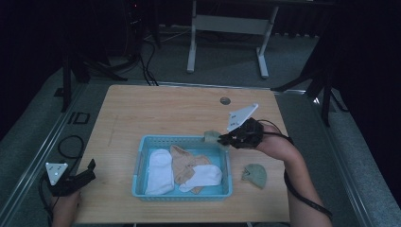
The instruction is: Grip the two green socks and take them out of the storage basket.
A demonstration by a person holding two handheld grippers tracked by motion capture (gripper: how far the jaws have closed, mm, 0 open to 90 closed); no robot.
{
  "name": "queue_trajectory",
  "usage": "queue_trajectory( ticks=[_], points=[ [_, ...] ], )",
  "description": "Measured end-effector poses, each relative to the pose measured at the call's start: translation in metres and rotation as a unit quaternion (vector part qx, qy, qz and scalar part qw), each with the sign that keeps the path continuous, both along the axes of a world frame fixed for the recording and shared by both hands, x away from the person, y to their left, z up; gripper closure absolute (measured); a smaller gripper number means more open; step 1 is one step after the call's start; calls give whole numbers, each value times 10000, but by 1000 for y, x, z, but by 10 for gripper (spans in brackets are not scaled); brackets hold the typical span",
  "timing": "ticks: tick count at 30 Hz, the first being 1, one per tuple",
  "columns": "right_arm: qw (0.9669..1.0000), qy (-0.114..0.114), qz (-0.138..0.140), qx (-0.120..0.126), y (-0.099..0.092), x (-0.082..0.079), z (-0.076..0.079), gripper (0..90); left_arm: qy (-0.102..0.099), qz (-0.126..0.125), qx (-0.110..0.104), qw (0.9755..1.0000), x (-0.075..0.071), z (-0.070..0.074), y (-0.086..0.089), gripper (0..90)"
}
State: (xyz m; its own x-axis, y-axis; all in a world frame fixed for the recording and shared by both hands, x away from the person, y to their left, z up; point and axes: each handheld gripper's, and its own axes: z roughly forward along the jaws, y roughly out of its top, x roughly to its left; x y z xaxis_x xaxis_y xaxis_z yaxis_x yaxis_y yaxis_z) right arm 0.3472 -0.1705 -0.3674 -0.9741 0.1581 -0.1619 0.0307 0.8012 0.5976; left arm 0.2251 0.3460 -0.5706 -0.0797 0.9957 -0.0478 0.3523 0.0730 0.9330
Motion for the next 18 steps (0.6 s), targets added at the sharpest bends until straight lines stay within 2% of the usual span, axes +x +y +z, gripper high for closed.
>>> queue_trajectory(
  ticks=[4,5,6,9,12,14,18],
  points=[
    [9999,-28,-135,86,-13,1,4,854,3,3,0,10000,0,0,0,4],
    [9997,-48,-213,126,-22,2,5,854,-1,-2,-3,10000,0,0,0,4],
    [9997,-48,-213,126,-22,2,5,854,-3,-3,-5,10000,0,0,0,4],
    [9991,-32,-406,148,-39,4,4,854,-6,-4,-6,10000,0,0,0,3],
    [9987,-8,-503,126,-48,6,1,854,1,0,-11,10000,0,0,0,3],
    [9975,43,-687,151,-63,8,-5,854,11,1,2,10000,0,0,0,4],
    [9954,119,-941,151,-81,13,-14,855,17,-5,4,10000,0,0,0,4]
  ],
)
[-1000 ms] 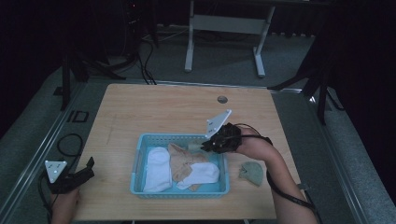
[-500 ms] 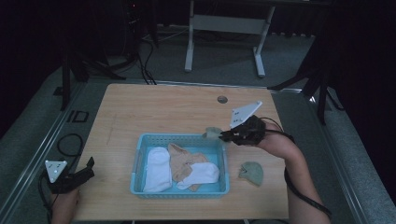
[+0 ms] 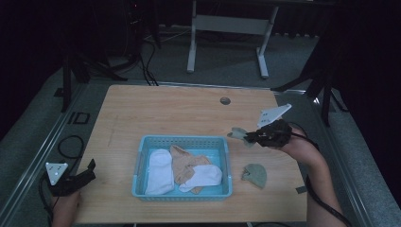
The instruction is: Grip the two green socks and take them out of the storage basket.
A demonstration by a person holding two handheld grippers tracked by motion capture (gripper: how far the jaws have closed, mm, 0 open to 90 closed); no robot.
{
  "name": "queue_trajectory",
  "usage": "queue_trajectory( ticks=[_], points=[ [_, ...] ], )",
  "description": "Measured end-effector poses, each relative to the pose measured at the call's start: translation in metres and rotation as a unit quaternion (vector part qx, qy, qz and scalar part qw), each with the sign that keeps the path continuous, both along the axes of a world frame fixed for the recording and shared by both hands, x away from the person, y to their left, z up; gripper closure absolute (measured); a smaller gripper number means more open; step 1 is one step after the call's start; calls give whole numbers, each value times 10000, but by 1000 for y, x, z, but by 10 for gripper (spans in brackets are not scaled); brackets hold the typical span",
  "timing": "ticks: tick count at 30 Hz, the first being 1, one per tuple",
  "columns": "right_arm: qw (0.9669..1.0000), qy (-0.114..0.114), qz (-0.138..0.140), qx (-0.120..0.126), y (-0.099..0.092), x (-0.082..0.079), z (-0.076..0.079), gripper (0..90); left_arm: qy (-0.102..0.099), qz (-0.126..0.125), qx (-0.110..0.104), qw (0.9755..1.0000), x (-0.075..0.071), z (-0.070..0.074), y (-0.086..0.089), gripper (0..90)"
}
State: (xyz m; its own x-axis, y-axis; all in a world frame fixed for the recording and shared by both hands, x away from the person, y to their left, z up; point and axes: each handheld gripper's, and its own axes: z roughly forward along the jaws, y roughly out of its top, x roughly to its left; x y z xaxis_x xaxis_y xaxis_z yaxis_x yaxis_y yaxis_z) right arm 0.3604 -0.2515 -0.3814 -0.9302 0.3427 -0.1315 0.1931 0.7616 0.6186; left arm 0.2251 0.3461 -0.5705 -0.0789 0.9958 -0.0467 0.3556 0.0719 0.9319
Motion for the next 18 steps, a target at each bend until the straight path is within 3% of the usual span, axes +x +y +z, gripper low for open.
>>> queue_trajectory(
  ticks=[11,18],
  points=[
    [9985,32,-541,124,-31,13,-27,854,4,-8,-2,10000,0,0,0,4],
    [9965,201,-796,128,-40,24,-48,854,1,6,9,10000,0,0,0,3]
  ],
)
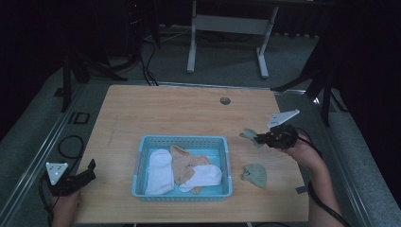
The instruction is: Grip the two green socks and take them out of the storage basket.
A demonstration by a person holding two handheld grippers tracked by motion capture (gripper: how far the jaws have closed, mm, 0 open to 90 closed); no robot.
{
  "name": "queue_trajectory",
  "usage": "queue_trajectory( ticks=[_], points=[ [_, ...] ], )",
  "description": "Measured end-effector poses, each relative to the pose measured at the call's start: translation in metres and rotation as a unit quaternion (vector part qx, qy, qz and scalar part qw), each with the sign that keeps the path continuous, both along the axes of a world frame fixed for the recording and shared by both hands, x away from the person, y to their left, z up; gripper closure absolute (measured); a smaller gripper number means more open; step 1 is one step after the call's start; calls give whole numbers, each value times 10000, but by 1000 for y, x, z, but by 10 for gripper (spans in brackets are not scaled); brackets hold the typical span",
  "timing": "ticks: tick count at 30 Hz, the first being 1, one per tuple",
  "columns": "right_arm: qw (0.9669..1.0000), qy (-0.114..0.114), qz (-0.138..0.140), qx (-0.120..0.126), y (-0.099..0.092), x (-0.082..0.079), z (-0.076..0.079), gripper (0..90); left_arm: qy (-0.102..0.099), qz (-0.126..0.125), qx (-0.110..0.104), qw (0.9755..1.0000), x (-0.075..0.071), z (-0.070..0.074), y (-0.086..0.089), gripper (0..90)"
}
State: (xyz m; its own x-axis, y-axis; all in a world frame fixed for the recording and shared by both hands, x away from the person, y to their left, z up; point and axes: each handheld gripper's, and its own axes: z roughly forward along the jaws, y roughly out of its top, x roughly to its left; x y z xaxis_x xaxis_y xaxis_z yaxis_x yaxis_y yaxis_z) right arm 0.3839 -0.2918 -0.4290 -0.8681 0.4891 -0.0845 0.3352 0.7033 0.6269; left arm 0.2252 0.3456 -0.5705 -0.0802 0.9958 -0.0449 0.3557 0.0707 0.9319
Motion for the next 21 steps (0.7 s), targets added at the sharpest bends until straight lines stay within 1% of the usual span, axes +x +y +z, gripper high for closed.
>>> queue_trajectory(
  ticks=[2,6,9,10,12,16,21],
  points=[
    [9999,64,-111,-32,-2,4,-9,854,-4,-1,1,10000,0,0,0,4],
    [9996,208,-203,-34,-6,9,-26,854,-5,-6,-2,10000,0,0,0,4],
    [9990,316,-287,-112,-6,13,-40,853,-2,-3,-3,10000,0,0,0,4],
    [9988,378,-296,-129,-6,14,-48,853,-4,-1,-3,10000,0,0,0,4],
    [9981,447,-356,-218,-5,16,-58,853,-4,-5,0,10000,0,0,0,4],
    [9972,623,-347,-224,-1,17,-77,853,-7,0,4,10000,0,0,0,4],
    [9960,816,-289,-219,4,15,-94,852,-16,3,20,10000,0,0,0,4]
  ],
)
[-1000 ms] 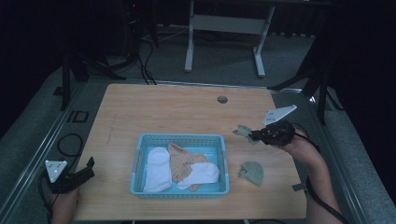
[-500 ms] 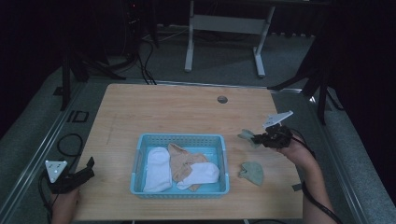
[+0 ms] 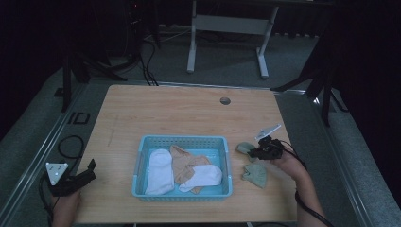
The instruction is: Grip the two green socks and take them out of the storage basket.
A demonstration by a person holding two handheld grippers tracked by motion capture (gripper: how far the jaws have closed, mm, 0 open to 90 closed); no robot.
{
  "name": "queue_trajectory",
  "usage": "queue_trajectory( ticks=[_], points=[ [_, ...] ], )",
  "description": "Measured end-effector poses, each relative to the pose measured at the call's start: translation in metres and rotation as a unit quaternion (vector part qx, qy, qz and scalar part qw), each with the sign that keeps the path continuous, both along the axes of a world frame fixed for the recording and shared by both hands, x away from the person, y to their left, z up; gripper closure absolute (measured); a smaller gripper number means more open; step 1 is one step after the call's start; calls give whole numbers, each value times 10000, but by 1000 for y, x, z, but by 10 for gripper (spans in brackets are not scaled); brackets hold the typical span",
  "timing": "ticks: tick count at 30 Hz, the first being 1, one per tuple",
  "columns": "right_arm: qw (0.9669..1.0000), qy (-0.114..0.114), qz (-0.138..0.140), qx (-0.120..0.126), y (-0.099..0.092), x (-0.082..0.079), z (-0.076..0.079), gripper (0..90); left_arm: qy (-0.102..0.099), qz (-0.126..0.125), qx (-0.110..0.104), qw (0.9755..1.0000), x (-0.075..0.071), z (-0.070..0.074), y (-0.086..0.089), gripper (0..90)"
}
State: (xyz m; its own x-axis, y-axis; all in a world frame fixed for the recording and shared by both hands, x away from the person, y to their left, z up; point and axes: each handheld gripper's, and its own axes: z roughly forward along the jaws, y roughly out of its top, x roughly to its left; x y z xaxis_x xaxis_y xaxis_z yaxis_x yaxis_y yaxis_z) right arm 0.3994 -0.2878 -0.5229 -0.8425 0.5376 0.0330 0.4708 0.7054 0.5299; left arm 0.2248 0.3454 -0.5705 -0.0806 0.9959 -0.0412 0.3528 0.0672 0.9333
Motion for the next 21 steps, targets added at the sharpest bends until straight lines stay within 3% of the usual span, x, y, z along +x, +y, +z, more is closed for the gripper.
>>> queue_trajectory(
  ticks=[7,16,21],
  points=[
    [9998,114,-48,154,1,-3,-8,841,-1,1,-3,10000,0,0,0,4],
    [9994,-147,-133,281,-7,-13,15,702,6,4,-7,10000,0,0,0,4],
    [9972,-331,-490,451,-24,-18,18,684,10,4,-16,10000,0,0,0,3]
  ],
)
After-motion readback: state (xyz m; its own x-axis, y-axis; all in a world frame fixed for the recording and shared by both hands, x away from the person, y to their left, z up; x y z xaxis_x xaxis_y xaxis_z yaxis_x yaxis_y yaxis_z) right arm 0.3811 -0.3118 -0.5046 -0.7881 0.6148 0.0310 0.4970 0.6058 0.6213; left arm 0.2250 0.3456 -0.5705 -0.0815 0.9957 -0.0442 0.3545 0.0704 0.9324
